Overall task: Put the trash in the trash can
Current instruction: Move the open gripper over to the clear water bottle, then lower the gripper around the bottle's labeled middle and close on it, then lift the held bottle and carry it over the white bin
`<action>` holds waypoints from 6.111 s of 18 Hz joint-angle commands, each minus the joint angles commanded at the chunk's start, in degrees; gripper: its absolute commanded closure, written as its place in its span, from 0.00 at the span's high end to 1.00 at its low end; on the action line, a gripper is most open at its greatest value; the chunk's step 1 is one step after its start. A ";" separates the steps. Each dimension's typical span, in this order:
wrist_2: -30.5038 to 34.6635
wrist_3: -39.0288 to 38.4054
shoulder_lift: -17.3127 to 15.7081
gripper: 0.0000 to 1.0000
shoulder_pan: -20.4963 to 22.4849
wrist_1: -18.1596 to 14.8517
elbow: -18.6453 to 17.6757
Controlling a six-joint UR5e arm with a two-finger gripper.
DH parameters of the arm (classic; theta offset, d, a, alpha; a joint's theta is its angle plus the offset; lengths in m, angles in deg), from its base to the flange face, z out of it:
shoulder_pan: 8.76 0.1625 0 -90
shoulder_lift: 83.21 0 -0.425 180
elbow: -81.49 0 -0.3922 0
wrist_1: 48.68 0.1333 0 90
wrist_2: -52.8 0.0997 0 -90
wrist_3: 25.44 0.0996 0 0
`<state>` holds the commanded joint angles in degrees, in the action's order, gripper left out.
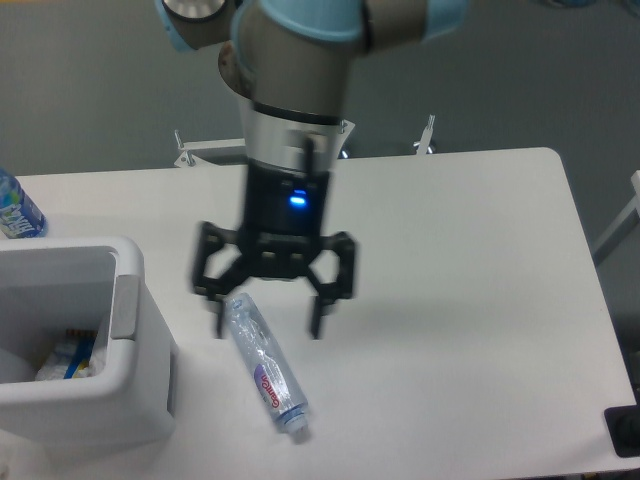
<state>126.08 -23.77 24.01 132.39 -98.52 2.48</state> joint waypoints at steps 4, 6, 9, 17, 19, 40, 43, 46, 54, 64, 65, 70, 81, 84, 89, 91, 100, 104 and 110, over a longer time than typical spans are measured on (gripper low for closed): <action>4.23 3.07 4.12 1.00 0.97 0.17 0.69; 6.25 4.66 5.45 1.00 1.06 0.44 0.96; 8.63 5.10 7.90 1.00 1.06 0.44 0.96; 8.46 4.66 14.32 1.00 -0.43 0.52 0.78; 8.37 4.66 15.55 1.00 -1.40 0.52 0.88; 10.92 0.89 24.08 1.00 -9.66 1.58 0.61; 11.09 0.10 24.61 1.00 -9.75 2.37 0.79; 11.27 -0.08 24.88 1.00 -10.10 2.72 0.70; 13.73 -0.52 25.49 0.77 -10.90 2.72 0.52; 13.91 -0.61 25.58 0.57 -11.07 2.72 0.26; 14.00 -0.61 25.49 0.50 -11.07 2.72 0.26; 15.31 -0.61 25.40 0.35 -11.86 2.72 0.08; 14.88 -0.87 23.83 0.22 -11.34 3.94 1.84; 13.65 -0.79 20.41 0.16 -9.06 7.46 1.93; 7.32 -0.61 17.06 0.10 -6.94 8.43 2.98; 7.32 -0.44 16.09 0.10 -6.77 8.69 5.87; 4.59 -3.51 11.27 0.10 -5.36 20.74 13.79; 4.59 -3.34 6.87 0.11 -5.97 20.91 13.88; 4.68 -3.25 2.82 0.11 -9.22 20.91 13.27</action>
<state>130.76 -27.02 26.83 123.17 -77.60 15.75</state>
